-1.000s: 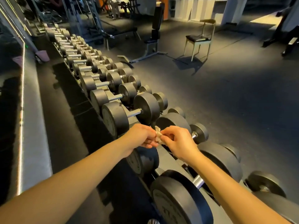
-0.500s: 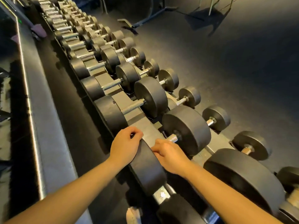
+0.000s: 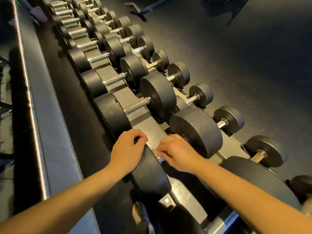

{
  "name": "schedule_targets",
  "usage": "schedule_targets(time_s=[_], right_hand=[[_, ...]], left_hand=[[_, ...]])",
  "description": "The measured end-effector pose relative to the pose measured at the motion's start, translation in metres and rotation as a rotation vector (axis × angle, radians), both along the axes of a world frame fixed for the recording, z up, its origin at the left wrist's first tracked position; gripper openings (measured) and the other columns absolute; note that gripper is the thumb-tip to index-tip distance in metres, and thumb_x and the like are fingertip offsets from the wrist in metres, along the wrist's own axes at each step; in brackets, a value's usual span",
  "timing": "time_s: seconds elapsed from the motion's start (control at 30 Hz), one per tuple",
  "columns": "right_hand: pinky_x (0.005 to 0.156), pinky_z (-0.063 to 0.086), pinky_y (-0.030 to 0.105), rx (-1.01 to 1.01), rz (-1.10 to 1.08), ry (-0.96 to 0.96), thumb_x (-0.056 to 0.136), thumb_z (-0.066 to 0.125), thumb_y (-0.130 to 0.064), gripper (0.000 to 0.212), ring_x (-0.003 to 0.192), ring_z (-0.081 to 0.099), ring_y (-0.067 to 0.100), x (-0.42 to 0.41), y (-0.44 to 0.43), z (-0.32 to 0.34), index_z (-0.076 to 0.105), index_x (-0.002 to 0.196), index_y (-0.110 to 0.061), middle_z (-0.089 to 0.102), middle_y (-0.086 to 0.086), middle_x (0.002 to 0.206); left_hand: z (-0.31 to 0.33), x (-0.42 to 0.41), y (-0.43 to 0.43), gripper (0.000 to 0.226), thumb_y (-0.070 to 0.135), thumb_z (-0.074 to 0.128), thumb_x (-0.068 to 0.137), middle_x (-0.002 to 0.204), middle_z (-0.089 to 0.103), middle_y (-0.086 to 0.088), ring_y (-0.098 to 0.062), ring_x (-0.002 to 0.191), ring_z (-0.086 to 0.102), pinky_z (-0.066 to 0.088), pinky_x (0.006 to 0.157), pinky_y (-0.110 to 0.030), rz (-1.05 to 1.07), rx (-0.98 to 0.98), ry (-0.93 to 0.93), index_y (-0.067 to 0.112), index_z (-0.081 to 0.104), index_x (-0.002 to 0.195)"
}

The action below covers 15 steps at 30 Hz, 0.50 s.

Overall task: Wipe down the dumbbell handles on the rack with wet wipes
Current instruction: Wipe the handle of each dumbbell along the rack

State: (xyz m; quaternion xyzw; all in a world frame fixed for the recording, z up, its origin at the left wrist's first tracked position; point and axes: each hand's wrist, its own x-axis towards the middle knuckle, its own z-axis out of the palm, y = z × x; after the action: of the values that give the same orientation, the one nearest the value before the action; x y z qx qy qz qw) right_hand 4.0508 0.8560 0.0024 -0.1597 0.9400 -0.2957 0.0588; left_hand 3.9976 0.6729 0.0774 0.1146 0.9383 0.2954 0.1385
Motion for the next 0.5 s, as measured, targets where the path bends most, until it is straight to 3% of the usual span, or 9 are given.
schedule_targets(time_s=[0.1,0.13,0.2,0.3,0.37,0.5], right_hand=[[0.085,0.047,0.034,0.257,-0.208,0.169,0.086,0.074,-0.035,0.015,0.094,0.051,0.017,0.011,0.014,-0.005,0.075,0.097,-0.025,0.06,-0.004,0.097],[0.081,0.047,0.032,0.243,-0.284,0.183,0.083,0.077,-0.035,0.018,0.094,0.051,0.017,0.019,0.006,-0.004,0.076,0.098,-0.025,0.059,-0.003,0.098],[0.081,0.048,0.029,0.052,-0.316,0.162,0.088,0.073,-0.031,0.015,0.094,0.053,0.014,0.037,-0.018,-0.005,0.077,0.102,-0.024,0.06,-0.004,0.1],[0.092,0.046,0.018,-0.361,-0.296,-0.023,0.098,0.065,-0.021,0.021,0.1,0.057,0.006,0.051,-0.033,-0.009,0.076,0.115,-0.019,0.066,-0.005,0.107],[0.092,0.046,0.015,-0.422,-0.302,-0.038,0.098,0.065,-0.02,0.022,0.101,0.058,0.004,0.054,-0.029,-0.016,0.075,0.118,-0.019,0.067,-0.008,0.108],[0.083,0.045,0.008,-0.544,-0.748,-0.028,0.096,0.067,-0.012,0.012,0.096,0.057,-0.004,0.051,-0.018,-0.024,0.071,0.102,-0.021,0.058,-0.015,0.101]], left_hand=[[0.002,0.0,-0.001,0.02,0.022,0.054,0.101,0.097,0.066,0.016,-0.004,0.098,0.057,0.038,0.078,-0.015,-0.009,-0.005,0.01,0.025,0.072,0.094],[0.003,0.0,0.0,0.02,0.022,0.054,0.101,0.097,0.066,0.016,-0.003,0.097,0.056,0.037,0.077,-0.014,-0.008,-0.011,0.015,0.025,0.072,0.094],[0.003,0.001,0.001,0.02,0.022,0.053,0.101,0.097,0.065,0.016,-0.002,0.096,0.055,0.035,0.075,-0.012,-0.003,-0.02,0.026,0.024,0.072,0.095],[0.003,0.002,0.002,0.02,0.022,0.053,0.101,0.097,0.064,0.017,-0.004,0.096,0.056,0.036,0.075,-0.013,0.002,-0.024,0.035,0.024,0.072,0.095],[0.003,0.002,0.001,0.02,0.022,0.053,0.101,0.096,0.065,0.016,-0.005,0.096,0.057,0.037,0.075,-0.016,0.005,-0.019,0.036,0.024,0.072,0.094],[0.003,0.003,0.002,0.02,0.021,0.053,0.101,0.095,0.065,0.017,-0.006,0.097,0.056,0.039,0.08,-0.025,0.007,0.0,0.022,0.025,0.071,0.093]])
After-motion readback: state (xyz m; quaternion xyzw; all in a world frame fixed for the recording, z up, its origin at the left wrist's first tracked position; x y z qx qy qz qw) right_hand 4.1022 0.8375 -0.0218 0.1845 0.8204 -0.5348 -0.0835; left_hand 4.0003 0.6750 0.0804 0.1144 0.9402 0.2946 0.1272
